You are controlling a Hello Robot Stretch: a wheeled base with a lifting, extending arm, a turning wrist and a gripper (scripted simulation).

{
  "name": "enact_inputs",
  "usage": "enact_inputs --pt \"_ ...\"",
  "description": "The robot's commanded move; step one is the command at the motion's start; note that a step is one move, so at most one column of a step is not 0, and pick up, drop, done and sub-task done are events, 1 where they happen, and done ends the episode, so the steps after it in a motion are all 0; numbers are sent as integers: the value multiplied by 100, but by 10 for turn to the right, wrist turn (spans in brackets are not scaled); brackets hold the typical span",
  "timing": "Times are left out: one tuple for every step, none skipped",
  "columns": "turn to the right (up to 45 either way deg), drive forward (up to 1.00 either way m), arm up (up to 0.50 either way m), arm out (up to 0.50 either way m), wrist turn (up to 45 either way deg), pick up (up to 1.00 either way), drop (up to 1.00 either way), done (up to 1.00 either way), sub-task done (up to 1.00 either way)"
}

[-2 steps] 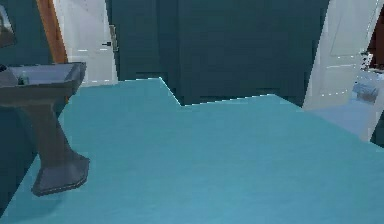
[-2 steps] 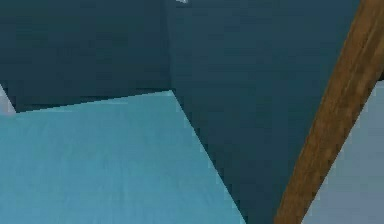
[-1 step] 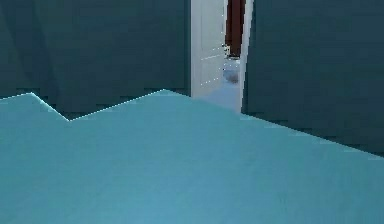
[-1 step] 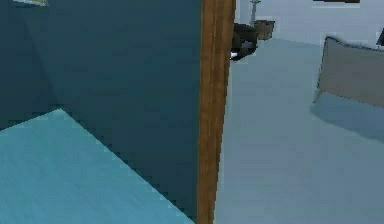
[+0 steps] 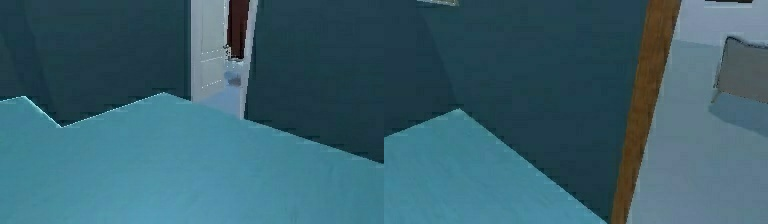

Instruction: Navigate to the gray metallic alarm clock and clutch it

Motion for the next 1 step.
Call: enact_inputs --pt "60 0 0 0 0 0 0 0 0"
